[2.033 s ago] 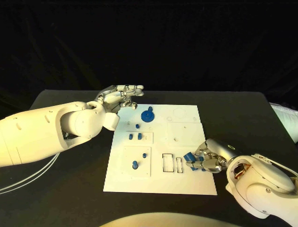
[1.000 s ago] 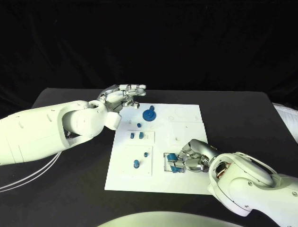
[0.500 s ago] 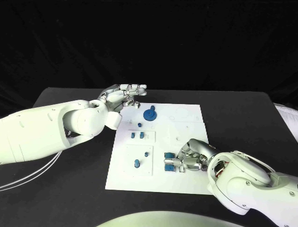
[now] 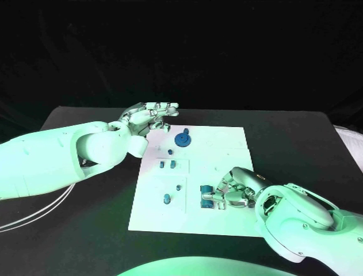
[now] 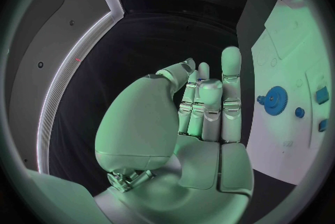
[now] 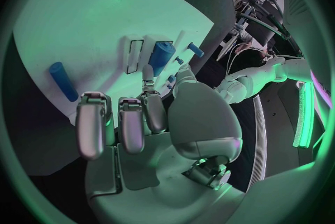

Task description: Assemble the parts on the task board

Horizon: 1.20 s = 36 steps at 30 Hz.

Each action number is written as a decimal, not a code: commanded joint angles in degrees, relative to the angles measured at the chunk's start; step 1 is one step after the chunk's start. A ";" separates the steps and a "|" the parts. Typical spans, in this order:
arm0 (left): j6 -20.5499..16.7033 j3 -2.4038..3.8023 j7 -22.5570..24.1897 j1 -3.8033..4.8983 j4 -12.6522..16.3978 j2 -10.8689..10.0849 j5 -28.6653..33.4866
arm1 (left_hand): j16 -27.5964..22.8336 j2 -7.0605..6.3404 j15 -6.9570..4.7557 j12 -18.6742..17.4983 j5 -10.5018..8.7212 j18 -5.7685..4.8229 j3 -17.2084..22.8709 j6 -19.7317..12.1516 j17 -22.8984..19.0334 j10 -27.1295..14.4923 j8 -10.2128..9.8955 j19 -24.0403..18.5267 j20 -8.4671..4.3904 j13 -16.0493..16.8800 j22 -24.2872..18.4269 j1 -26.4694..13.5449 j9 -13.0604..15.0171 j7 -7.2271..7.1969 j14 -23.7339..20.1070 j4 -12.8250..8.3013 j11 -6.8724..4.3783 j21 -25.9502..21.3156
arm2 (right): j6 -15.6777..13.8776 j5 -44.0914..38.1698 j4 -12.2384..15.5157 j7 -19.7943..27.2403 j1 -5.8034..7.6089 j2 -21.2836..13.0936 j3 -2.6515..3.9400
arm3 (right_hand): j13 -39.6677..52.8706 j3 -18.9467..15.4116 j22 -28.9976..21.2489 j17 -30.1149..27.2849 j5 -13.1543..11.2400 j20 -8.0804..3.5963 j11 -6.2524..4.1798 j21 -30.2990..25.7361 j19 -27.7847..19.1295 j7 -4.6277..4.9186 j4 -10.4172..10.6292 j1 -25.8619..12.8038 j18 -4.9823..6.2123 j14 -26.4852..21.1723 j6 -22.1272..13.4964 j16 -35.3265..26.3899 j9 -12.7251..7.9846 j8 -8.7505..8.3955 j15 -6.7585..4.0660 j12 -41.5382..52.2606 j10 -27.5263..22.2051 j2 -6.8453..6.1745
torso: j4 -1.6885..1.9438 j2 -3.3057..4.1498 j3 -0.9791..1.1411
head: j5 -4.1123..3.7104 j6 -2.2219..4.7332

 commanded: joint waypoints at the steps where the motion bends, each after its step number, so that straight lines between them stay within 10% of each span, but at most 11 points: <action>1: 1.09 0.03 0.28 0.03 0.12 0.01 -0.17 | -0.20 0.41 -0.03 0.29 0.01 0.80 -0.18 -0.24 -0.05 -0.34 -0.22 -0.33 0.14 0.09 -0.09 0.10 -0.01 0.07 -0.51 -0.08 -0.15 -0.24 | 0.34 -2.76 0.38 0.91 -0.05 -0.09 0.01 | 4.27 0.76 1.01 10.53 0.98 -0.47 -0.27 0.05 0.90 -0.10 -2.14 4.35 -0.85 4.87 0.05 0.13 0.41 0.10 0.03 0.22 0.08 0.46 | -0.03 0.00 0.01 | 0.02 -0.06; 9: 1.16 0.03 0.28 0.03 0.09 0.06 -0.17 | -0.20 0.41 -0.03 0.29 0.01 0.80 -0.18 -0.24 -0.05 -0.34 -0.22 -0.33 0.14 0.09 -0.09 0.10 -0.01 0.07 -0.51 -0.08 -0.15 -0.24 | 1.62 -4.61 -0.36 0.28 -0.07 0.07 0.01 | 4.73 2.21 1.54 10.94 -0.83 -0.60 -0.44 0.35 1.09 -0.28 -5.51 10.03 -0.97 4.95 0.36 0.37 1.16 0.46 -0.10 0.62 0.36 1.84 | -0.02 -0.02 -0.06 | -0.12 0.00; 27: 1.20 0.03 0.26 0.03 -0.01 0.16 -0.17 | -0.20 0.41 -0.03 0.29 0.01 0.80 -0.18 -0.24 -0.05 -0.34 -0.22 -0.33 0.14 0.09 -0.09 0.10 -0.01 0.07 -0.51 -0.08 -0.15 -0.24 | 1.29 -6.30 -2.20 -0.46 -0.47 1.39 -0.09 | 4.82 2.26 1.58 10.99 -0.73 -0.62 -0.51 0.37 1.11 -0.36 -5.62 10.11 -0.98 4.96 0.68 0.40 1.37 0.66 -0.14 0.70 0.44 2.26 | 0.02 0.01 -0.01 | -0.04 -0.08; 36: 1.20 0.02 0.22 0.02 -0.02 0.01 -0.17 | -0.20 0.41 -0.03 0.29 0.01 0.80 -0.18 -0.24 -0.05 -0.34 -0.22 -0.33 0.14 0.09 -0.09 0.10 -0.01 0.07 -0.51 -0.08 -0.15 -0.24 | -2.96 -1.60 1.38 3.24 -0.28 -4.94 0.27 | 4.66 1.54 1.46 10.95 3.70 -0.40 0.15 0.26 1.04 0.53 -4.65 8.73 -0.97 4.95 -1.73 0.36 1.04 -1.19 0.30 0.15 0.28 2.96 | -0.06 -0.09 -0.15 | -0.26 -0.04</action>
